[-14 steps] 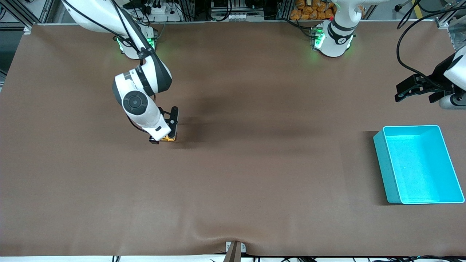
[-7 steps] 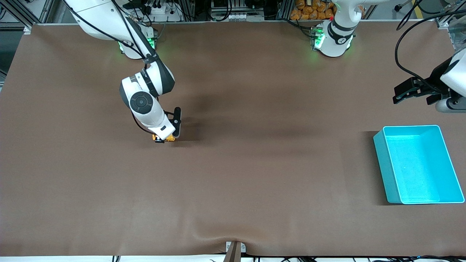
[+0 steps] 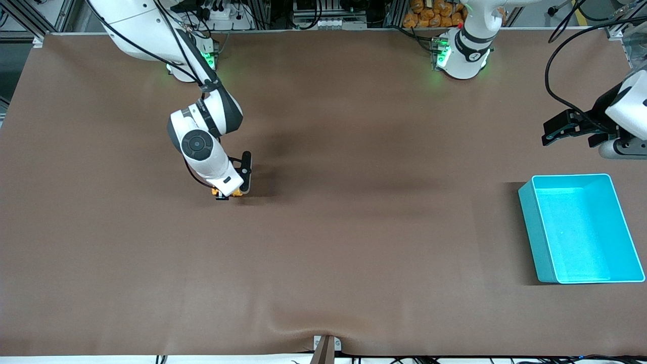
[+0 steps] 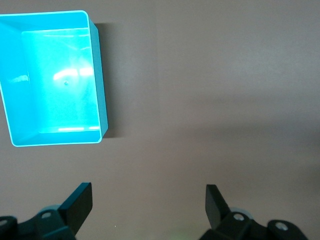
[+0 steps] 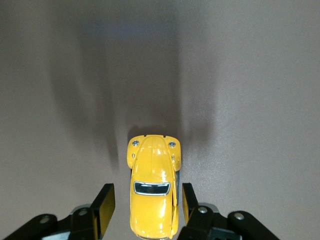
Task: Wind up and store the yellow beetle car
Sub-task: 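Close the right gripper on the yellow car, pressing it down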
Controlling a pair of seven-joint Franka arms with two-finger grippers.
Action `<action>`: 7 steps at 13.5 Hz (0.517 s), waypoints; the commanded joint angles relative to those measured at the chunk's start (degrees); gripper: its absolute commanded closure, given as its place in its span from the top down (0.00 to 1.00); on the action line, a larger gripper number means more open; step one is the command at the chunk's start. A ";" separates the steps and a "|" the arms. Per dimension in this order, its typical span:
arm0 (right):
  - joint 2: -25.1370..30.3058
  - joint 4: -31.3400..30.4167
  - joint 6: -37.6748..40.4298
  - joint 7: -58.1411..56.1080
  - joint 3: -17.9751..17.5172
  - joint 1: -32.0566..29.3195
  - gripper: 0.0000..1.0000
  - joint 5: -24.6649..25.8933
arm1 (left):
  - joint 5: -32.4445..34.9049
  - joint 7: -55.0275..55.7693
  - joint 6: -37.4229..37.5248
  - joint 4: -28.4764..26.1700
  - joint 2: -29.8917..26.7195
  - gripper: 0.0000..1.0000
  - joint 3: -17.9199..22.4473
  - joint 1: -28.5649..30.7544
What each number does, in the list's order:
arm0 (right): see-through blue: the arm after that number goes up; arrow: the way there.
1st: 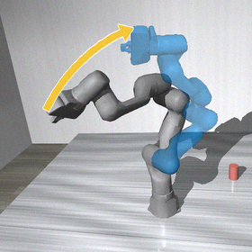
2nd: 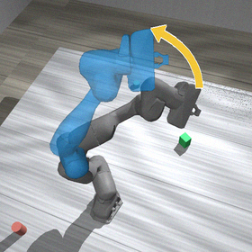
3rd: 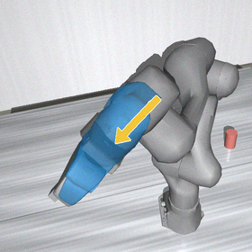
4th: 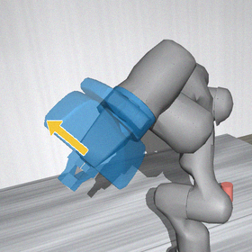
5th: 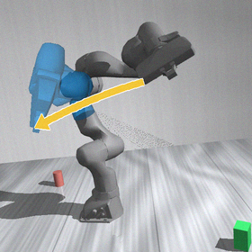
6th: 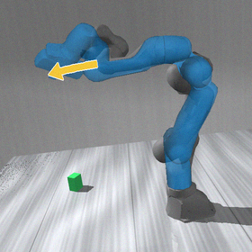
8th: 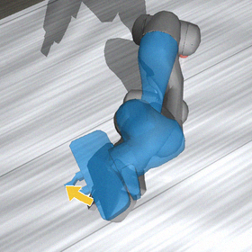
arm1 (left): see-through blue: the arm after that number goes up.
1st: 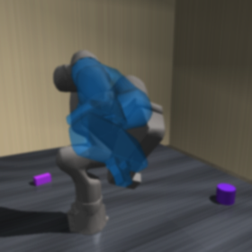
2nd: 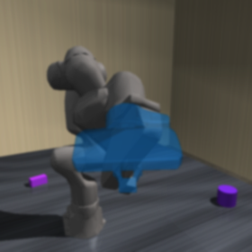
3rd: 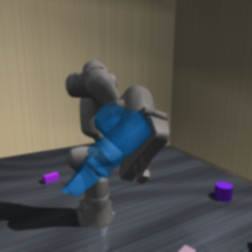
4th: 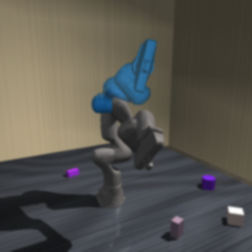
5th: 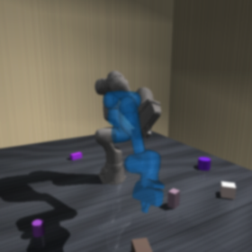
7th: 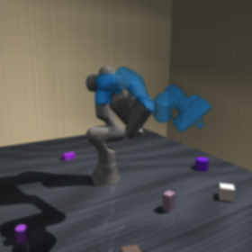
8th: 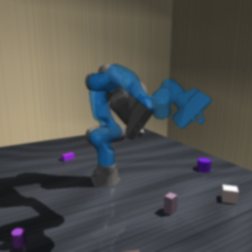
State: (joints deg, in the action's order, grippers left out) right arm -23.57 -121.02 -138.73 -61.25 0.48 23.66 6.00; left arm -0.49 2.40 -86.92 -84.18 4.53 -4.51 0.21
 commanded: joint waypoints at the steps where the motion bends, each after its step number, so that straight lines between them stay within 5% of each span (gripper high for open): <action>1: -0.42 -0.19 -0.84 0.17 -0.13 -0.63 0.60 1.38 | 1.46 -0.37 -0.27 0.59 0.65 1.00 -0.06 0.58; 7: -1.74 -0.27 -2.51 0.17 -0.04 -1.69 0.44 1.38 | 1.46 -0.37 -0.27 0.42 1.09 1.00 -0.06 1.11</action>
State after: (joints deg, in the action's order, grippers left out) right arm -24.74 -121.10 -140.06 -61.24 0.82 23.25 6.00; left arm -0.49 2.29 -86.92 -84.18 5.11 -4.23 1.18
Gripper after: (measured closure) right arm 0.493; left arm 0.000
